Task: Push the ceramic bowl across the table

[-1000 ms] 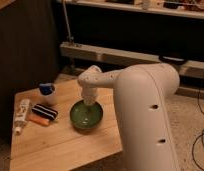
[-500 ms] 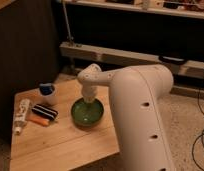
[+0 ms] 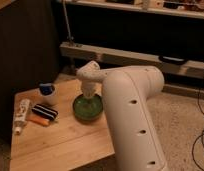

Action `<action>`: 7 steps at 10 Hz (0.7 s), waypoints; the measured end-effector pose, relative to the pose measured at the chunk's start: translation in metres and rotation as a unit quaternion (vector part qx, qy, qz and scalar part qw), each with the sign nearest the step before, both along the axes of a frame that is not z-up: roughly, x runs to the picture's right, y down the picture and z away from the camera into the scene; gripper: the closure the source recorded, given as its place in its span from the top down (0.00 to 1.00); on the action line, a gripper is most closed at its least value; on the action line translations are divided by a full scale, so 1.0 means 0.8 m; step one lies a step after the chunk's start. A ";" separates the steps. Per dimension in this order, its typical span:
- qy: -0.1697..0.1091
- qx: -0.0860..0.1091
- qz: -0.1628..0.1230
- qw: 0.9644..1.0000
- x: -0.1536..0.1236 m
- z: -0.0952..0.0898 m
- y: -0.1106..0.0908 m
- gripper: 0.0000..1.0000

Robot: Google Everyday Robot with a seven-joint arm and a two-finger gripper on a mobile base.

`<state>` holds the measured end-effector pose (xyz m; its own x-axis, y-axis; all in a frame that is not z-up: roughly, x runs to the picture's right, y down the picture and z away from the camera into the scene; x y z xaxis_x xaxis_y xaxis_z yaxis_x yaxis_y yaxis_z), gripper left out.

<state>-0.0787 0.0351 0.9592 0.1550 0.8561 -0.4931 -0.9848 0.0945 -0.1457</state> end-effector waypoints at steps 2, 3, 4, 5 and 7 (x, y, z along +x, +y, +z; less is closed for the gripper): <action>-0.001 0.006 0.003 1.000 -0.001 0.007 -0.012 0.00; -0.001 0.010 0.004 1.000 -0.002 0.012 -0.020 0.00; -0.001 0.013 0.001 1.000 -0.004 0.017 -0.025 0.00; -0.002 0.016 0.000 1.000 -0.005 0.023 -0.031 0.00; -0.001 0.012 -0.002 1.000 -0.001 0.033 -0.044 0.00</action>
